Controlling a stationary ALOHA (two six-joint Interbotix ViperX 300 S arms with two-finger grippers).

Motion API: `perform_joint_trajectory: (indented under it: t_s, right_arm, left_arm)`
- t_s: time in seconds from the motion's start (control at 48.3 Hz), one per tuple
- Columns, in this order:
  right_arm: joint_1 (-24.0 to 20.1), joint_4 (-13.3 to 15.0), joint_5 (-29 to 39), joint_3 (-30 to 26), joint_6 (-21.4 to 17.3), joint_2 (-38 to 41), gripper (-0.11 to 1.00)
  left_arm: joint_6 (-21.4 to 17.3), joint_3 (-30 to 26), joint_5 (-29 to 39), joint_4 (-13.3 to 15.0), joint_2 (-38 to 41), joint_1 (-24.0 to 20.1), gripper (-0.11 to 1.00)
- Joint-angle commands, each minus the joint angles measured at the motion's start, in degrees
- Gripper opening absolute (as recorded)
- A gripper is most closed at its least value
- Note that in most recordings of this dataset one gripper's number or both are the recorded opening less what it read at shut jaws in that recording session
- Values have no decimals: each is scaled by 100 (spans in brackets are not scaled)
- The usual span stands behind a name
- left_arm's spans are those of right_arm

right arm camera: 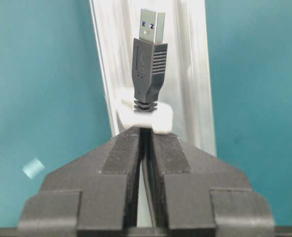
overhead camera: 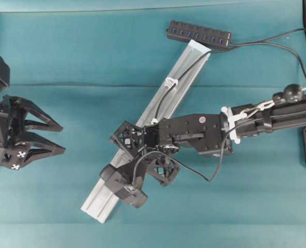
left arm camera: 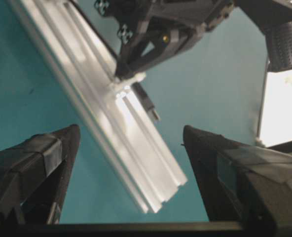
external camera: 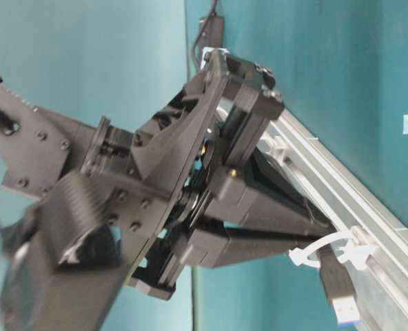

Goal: Pass the USB cable through three rings with both arms.

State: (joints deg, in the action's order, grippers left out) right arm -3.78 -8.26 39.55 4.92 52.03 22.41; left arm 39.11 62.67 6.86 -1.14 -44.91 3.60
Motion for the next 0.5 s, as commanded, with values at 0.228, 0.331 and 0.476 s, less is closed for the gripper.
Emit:
perform_joint_trajectory:
  t_s: [0.228,0.331,0.476]
  right_arm:
    - [185,-589,-9,-35,-97,-97,6]
    - [211,-633,0,-9,-105,-105,6]
    - [220,-668,0,-18,-105,-105,6]
  left_arm:
    - [255,-44,-905,-18,1055,431,91]
    - [396,-70,-1099,-18,1485,659,91]
    - [475,-255,-1362,-18,2145,765,91]
